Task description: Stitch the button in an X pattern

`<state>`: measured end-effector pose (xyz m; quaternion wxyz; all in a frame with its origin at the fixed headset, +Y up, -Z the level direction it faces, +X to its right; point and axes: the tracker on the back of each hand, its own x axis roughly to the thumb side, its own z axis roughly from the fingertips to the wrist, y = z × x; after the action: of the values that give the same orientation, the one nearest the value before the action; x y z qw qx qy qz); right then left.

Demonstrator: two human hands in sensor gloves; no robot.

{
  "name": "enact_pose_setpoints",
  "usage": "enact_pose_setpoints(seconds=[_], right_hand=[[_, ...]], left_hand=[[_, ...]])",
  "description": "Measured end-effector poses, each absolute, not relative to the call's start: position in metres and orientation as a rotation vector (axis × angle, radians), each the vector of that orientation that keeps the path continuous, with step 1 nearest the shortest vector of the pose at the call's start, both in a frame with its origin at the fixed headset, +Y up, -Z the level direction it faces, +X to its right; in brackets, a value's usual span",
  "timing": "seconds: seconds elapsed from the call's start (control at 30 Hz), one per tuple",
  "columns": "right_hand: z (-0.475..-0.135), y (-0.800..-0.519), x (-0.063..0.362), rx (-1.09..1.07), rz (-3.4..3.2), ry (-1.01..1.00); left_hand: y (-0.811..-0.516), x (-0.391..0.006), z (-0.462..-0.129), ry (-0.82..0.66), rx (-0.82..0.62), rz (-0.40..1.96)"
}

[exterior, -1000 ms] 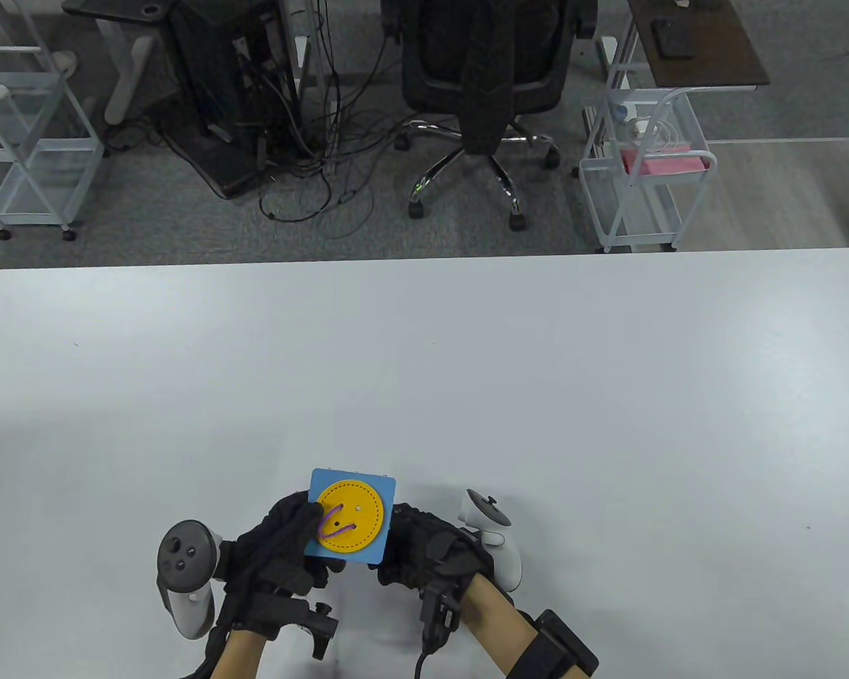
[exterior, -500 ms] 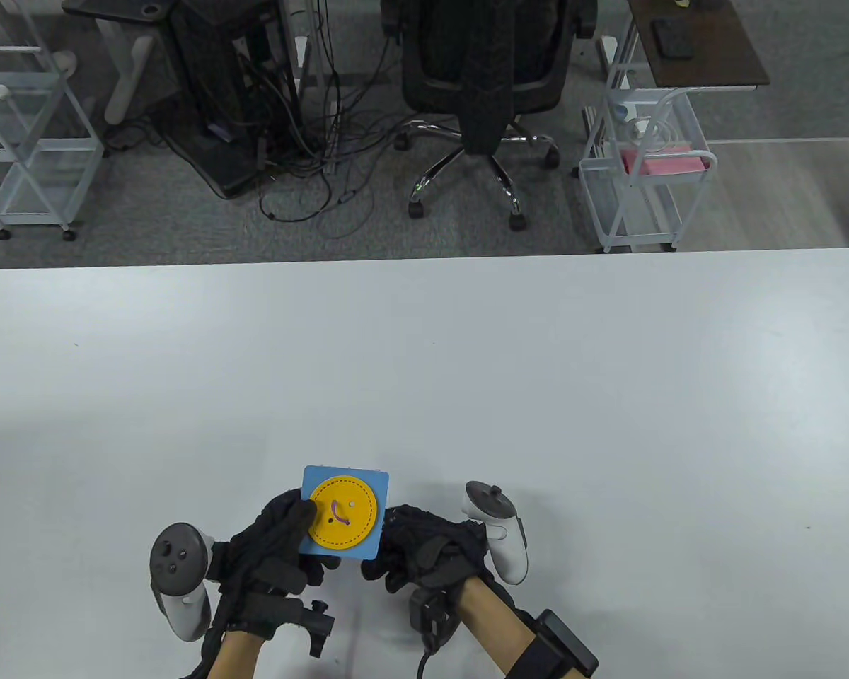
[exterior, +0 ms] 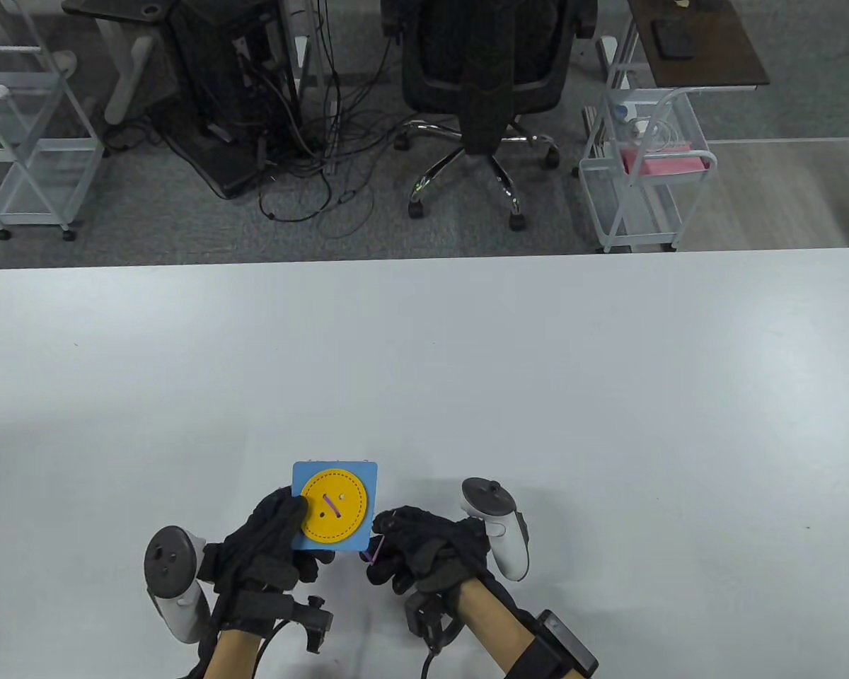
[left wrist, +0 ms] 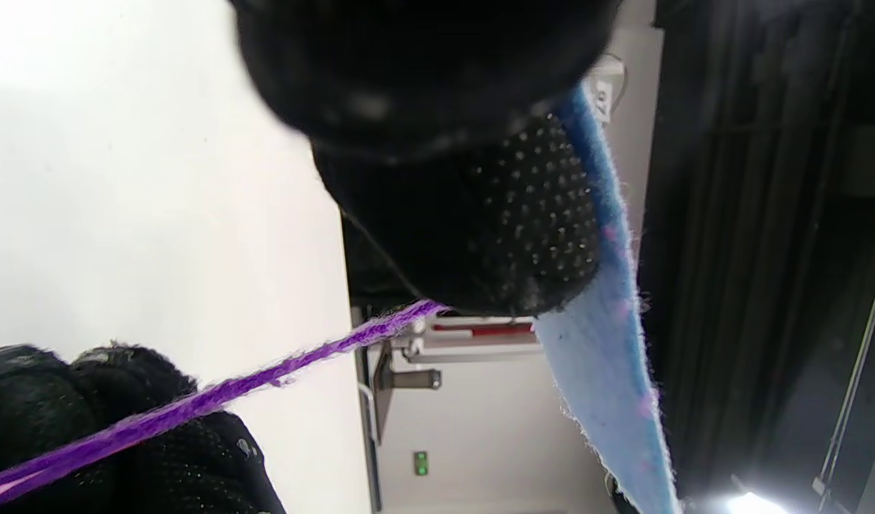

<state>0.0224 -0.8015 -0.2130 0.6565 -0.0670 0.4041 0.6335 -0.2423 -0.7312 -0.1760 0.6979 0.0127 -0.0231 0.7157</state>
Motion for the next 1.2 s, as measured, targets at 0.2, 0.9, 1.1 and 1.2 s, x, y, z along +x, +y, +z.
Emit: enact_pose_setpoints(seconds=[0.2, 0.9, 1.1, 1.2], right_hand=[[-0.215, -0.790, 0.022, -0.075, 1.445, 0.880], [-0.219, -0.642, -0.004, 0.243, 2.182, 0.306], [-0.215, -0.625, -0.022, 0.283, 2.328, 0.245], [-0.214, -0.625, -0.023, 0.300, 2.322, 0.243]], left_hand=[[-0.746, -0.240, -0.179, -0.013, -0.098, 1.822], [-0.773, -0.211, -0.182, -0.124, -0.297, 2.486], [-0.774, -0.207, -0.181, -0.130, -0.316, 2.523], [-0.775, -0.207, -0.181, -0.140, -0.323, 2.519]])
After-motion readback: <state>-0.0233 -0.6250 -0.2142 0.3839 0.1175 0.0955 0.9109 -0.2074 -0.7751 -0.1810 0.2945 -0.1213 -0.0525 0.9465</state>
